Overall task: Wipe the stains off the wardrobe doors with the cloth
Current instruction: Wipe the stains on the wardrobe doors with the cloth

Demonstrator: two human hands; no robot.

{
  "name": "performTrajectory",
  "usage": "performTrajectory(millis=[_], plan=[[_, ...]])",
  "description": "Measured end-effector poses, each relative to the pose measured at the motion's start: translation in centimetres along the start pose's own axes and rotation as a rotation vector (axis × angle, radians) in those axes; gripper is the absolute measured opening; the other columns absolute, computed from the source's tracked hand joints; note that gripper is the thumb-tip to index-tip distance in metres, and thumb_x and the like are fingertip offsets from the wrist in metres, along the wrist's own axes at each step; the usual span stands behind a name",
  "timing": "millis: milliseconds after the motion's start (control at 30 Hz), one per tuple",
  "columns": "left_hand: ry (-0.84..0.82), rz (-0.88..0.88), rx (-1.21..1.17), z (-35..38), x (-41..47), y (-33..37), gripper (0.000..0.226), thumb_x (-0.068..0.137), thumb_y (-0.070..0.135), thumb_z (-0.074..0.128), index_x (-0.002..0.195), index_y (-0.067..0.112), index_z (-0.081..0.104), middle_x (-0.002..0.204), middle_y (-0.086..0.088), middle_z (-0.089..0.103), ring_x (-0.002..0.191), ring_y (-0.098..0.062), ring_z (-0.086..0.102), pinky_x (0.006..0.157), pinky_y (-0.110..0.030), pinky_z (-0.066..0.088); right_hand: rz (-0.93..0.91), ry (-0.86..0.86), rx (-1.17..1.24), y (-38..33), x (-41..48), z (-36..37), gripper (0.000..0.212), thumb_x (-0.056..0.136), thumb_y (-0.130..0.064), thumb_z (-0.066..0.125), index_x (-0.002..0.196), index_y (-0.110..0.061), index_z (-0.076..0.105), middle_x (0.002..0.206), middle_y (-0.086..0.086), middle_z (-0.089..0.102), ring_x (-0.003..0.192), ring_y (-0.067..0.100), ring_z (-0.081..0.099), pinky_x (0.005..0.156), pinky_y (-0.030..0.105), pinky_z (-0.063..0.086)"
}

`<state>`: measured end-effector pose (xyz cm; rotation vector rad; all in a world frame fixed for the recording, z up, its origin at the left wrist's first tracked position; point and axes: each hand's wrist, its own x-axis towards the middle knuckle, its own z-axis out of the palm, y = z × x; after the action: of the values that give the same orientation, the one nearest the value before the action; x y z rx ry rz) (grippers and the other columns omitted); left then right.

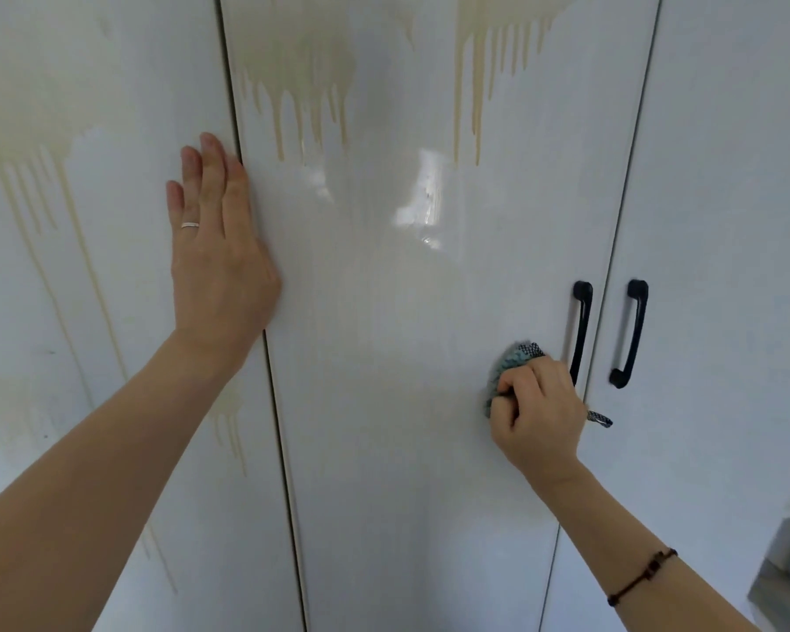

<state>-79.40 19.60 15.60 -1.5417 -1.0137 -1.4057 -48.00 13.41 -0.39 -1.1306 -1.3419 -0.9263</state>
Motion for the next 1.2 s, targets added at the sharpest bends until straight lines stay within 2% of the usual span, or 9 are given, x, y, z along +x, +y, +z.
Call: performTrajectory(millis=[167,233,367,533,667,800,967,1067,1200], plan=[[0.0,-0.002,0.01,0.1,-0.2,0.1,0.062,0.09,-0.012,0.034,0.151,-0.009,0.026,0.16,-0.027,0.021,0.15,-0.042,0.016,0.124,-0.052,0.012,-0.032,0.113,0.074,-1.3,3.4,0.6,0.012,0.079,-0.005,0.055,0.07,-0.008,0.062,0.07,0.003,0.054,0.065,0.019,0.044,0.054,0.027,0.028],[0.006,0.001,0.006,0.1,-0.3,0.1,0.063,0.088,-0.013,0.034,0.151,-0.01,0.026,0.16,-0.028,0.021,0.15,-0.042,0.016,0.124,-0.052,0.012,-0.037,0.085,0.058,-2.1,6.6,0.4,0.014,0.088,-0.019,0.065,0.075,-0.013,0.063,0.071,0.0,0.055,0.069,0.018,0.047,0.053,0.028,0.032],[0.01,0.003,0.008,0.1,-0.4,0.0,0.063,0.088,-0.014,0.033,0.151,-0.01,0.027,0.16,-0.027,0.022,0.15,-0.041,0.017,0.124,-0.052,0.013,0.151,-0.023,-0.071,-3.1,15.5,0.0,0.027,0.094,-0.043,0.052,0.08,-0.022,0.061,0.077,-0.011,0.056,0.079,0.015,0.053,0.054,0.028,0.03],[0.003,-0.001,-0.002,0.0,-0.4,0.1,0.064,0.088,-0.013,0.032,0.151,-0.009,0.026,0.161,-0.026,0.02,0.151,-0.04,0.015,0.124,-0.051,0.012,0.35,0.144,0.125,-3.8,18.4,-0.2,0.015,0.09,-0.035,0.051,0.08,-0.024,0.051,0.07,-0.013,0.051,0.071,0.012,0.05,0.056,0.033,0.035],[-0.009,0.006,-0.002,0.0,-0.5,0.1,0.066,0.086,-0.013,0.035,0.151,-0.01,0.025,0.161,-0.026,0.02,0.151,-0.04,0.014,0.124,-0.052,0.012,0.316,-0.037,0.082,-3.1,10.9,0.3,0.026,0.088,-0.035,0.055,0.066,-0.023,0.049,0.061,-0.008,0.05,0.061,0.015,0.051,0.05,0.027,0.033],[-0.01,0.007,-0.011,-0.2,-0.5,0.1,0.066,0.086,-0.014,0.037,0.151,-0.01,0.025,0.161,-0.026,0.02,0.151,-0.04,0.014,0.123,-0.054,0.014,0.222,-0.313,0.041,-1.3,7.1,-0.3,0.029,0.085,-0.047,0.047,0.064,-0.027,0.048,0.06,-0.01,0.044,0.057,0.016,0.046,0.052,0.02,0.027],[-0.012,0.009,-0.027,-0.2,-0.5,0.2,0.066,0.086,-0.013,0.038,0.151,-0.011,0.025,0.161,-0.026,0.02,0.152,-0.039,0.013,0.123,-0.054,0.013,0.08,-0.136,-0.052,-1.0,15.4,-1.0,0.02,0.081,-0.03,0.061,0.068,-0.021,0.048,0.059,-0.007,0.05,0.056,0.018,0.05,0.05,0.021,0.027],[-0.015,0.006,-0.036,0.0,-0.5,0.3,0.065,0.086,-0.012,0.036,0.15,-0.011,0.026,0.161,-0.026,0.02,0.152,-0.039,0.013,0.123,-0.054,0.013,0.219,-0.004,0.035,-1.3,20.5,-1.8,0.017,0.08,-0.031,0.056,0.072,-0.021,0.046,0.058,-0.006,0.048,0.055,0.014,0.042,0.051,0.025,0.02],[-0.032,-0.01,-0.01,0.0,-0.4,0.3,0.065,0.086,-0.009,0.034,0.15,-0.011,0.026,0.161,-0.026,0.02,0.152,-0.039,0.013,0.123,-0.055,0.014,0.351,0.073,0.078,-2.5,18.7,-0.5,0.026,0.079,-0.03,0.054,0.065,-0.019,0.035,0.055,-0.003,0.041,0.052,0.012,0.037,0.049,0.028,0.018]])
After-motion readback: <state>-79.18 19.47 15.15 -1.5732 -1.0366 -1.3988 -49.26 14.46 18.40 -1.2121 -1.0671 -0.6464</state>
